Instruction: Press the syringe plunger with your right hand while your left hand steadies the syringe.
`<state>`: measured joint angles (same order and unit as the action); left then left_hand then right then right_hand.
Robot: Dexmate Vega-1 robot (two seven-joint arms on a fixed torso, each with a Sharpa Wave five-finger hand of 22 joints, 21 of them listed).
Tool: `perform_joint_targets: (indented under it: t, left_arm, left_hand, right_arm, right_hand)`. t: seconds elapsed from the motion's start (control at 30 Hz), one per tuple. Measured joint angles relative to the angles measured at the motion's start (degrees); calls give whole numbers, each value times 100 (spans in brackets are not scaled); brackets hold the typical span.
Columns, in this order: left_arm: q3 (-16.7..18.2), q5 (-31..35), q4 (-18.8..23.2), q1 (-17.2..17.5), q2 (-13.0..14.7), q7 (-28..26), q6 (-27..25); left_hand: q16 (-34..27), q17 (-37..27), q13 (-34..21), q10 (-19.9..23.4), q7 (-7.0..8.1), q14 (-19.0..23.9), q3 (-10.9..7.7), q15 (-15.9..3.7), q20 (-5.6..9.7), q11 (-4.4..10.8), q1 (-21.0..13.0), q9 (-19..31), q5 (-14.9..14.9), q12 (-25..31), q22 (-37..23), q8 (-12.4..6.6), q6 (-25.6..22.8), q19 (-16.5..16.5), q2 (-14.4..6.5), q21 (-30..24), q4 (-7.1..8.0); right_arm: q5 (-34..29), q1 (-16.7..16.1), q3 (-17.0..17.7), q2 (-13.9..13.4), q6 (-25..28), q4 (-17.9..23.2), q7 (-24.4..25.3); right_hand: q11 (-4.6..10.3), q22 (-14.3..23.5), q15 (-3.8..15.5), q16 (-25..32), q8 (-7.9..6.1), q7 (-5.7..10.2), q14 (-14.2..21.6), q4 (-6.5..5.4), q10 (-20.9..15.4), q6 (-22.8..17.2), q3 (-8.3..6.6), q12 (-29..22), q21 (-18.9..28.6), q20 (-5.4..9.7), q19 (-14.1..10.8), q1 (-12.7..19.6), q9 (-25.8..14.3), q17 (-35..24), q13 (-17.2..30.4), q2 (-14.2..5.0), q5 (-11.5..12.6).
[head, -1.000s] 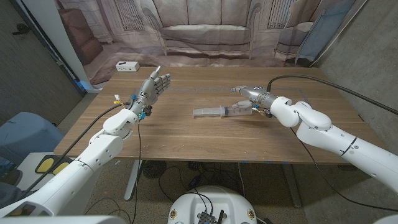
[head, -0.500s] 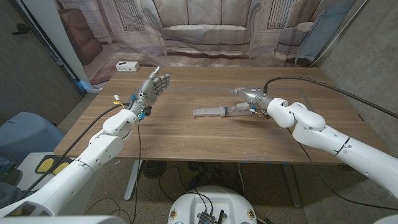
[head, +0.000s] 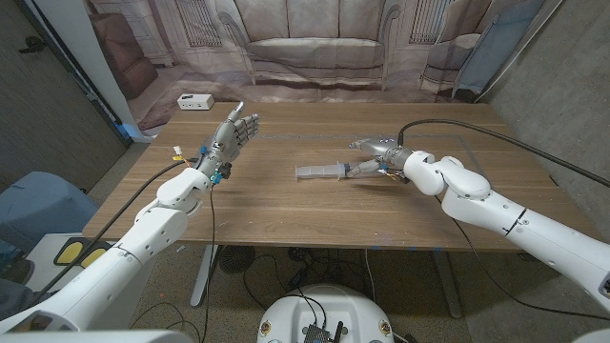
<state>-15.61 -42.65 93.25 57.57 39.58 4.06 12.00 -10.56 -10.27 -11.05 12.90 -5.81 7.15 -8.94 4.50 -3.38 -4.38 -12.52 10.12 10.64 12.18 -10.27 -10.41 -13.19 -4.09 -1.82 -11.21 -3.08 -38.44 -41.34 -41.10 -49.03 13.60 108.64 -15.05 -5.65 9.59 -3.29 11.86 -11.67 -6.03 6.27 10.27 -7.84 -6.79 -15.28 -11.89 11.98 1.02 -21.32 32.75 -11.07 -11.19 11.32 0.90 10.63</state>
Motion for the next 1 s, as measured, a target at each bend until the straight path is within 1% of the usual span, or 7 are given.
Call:
perform_joint_targets:
  t: [0.07, 0.2, 0.37, 0.43, 0.63, 0.87, 1.0]
  left_arm:
    - [5, 0, 8, 7, 6, -1, 0]
    - [14, -1, 30, 27, 20, -6, 0]
    - [26, -1, 56, 50, 32, -13, 0]
    - [30, -2, 65, 58, 37, -21, 0]
    - [38, -7, 95, 78, 53, -24, -10]
    - [47, -9, 123, 96, 68, -25, -15]
    - [52, -11, 136, 104, 75, -25, -23]
  left_hand:
    - [0, 0, 0, 0, 0, 0, 0, 0, 0, 0, 0, 0, 0, 0, 0, 0, 0, 0, 0, 0, 0]
    - [0, 0, 0, 0, -22, 0, 0, 0, 0, 0, 0, 0, 0, 0, 0, 0, -22, 0, 0, 0, 0]
    - [0, 0, 0, 0, -22, 0, 0, 0, 0, 0, 1, 0, 0, 0, 0, 0, -22, 0, -1, 0, 0]
    - [0, 0, 0, 0, -22, 0, 0, 0, 0, 0, 29, 0, 0, 0, 0, 0, -22, 0, -30, 0, 0]
    - [0, 1, 0, 0, -22, 0, 0, 0, -20, 0, 38, 0, 0, 0, 15, 0, -22, 20, -38, 0, 0]
    - [0, 1, 0, 21, -22, 0, 0, 0, -20, -22, 38, 1, 0, 0, 15, 0, -22, 19, -38, 0, 0]
    - [0, 1, 0, 21, -22, 0, 0, 0, -20, -22, 38, 1, 0, 0, 14, 0, -22, 20, -38, 0, 0]
  right_arm:
    - [-15, 20, -23, 17, 6, -20, -31]
    - [-46, 55, -68, 47, 22, -57, -71]
    - [-92, 72, -95, 64, 27, -81, -83]
    - [-100, 94, -138, 103, 28, -148, -66]
    - [-137, 95, -174, 153, 22, -254, 62]
    - [-193, 98, -213, 188, 16, -346, 144]
    - [-222, 117, -265, 222, 20, -439, 169]
  right_hand:
    - [22, 0, 11, 23, -6, 0, 71, -23, -37, -19, -23, -2, 0, -1, -80, 30, 0, 0, 0, 29, 0]
    - [13, 0, 33, 44, -22, -31, 111, -23, -46, -49, -23, -2, 0, 5, -116, 39, 0, 0, 0, 36, 0]
    - [31, 1, 71, 87, -33, -7, 260, -44, -191, -154, -44, -38, 40, -2, -310, 199, 1, 0, 0, 30, 0]
    - [35, 1, 55, 88, -67, -1, 297, -34, -256, -247, -81, -45, 43, 1, -348, 280, 1, 0, 0, 21, 41]
    - [76, 1, 124, 110, -110, 40, 489, 14, -438, -386, -239, -92, 44, 43, -574, 759, 1, -1, 0, -47, 63]
    - [95, 1, 156, 110, -110, 75, 520, 28, -458, -421, -319, -92, 43, 9, -603, 966, 1, -1, 0, -76, 63]
    - [114, 1, 188, 110, -110, 115, 614, 7, -604, -563, -340, -116, 43, 28, -650, 1116, -28, -1, 0, -46, 63]
